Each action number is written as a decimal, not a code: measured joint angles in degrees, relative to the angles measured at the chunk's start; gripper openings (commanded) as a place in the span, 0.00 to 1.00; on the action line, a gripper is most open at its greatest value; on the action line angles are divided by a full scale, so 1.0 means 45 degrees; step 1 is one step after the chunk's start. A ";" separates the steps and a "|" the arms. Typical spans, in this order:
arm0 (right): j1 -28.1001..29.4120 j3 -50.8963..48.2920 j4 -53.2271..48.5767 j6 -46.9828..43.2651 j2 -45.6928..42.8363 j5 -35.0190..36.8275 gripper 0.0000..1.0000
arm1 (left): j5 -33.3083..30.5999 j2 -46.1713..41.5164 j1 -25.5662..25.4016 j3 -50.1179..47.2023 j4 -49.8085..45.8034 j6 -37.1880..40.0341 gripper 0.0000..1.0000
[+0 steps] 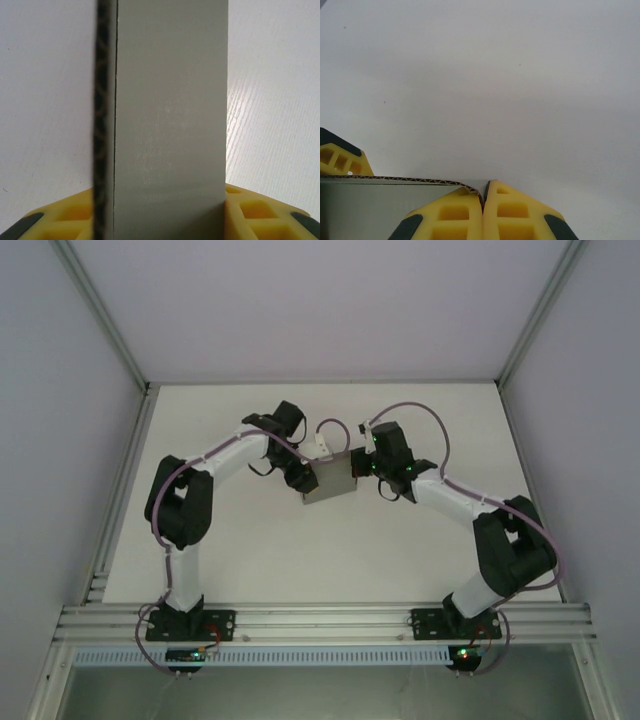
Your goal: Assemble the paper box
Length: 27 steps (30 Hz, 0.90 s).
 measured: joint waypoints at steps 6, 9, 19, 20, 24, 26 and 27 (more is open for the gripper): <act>0.0117 -0.1112 0.1530 0.0393 -0.0301 0.0185 0.00 | -0.0117 0.0005 -0.0029 0.0034 -0.0044 0.0024 0.35; 0.0131 -0.1137 0.1530 0.1010 -0.0413 0.0185 0.00 | -0.0121 0.0005 -0.0034 0.0034 -0.0044 0.0034 0.35; 0.0170 0.0107 -0.0801 0.1579 -0.0262 0.0277 0.00 | -0.0117 0.0010 -0.0049 0.0058 -0.0092 0.0228 0.35; 0.0170 0.0160 -0.0840 0.1579 -0.0223 0.0272 0.00 | -0.0117 0.0010 -0.0049 0.0058 -0.0092 0.0228 0.35; 0.0170 0.0010 -0.0578 0.1273 -0.0209 0.0267 0.00 | -0.0121 0.0015 -0.0049 0.0058 -0.0092 0.0223 0.35; 0.0170 -0.0413 0.0131 0.0787 -0.0228 0.0233 0.00 | -0.0126 0.0019 -0.0049 0.0063 -0.0097 0.0185 0.36; 0.0170 -0.0631 0.0529 0.0539 -0.0243 0.0228 0.00 | -0.0126 0.0024 -0.0044 0.0078 -0.0112 0.0165 0.36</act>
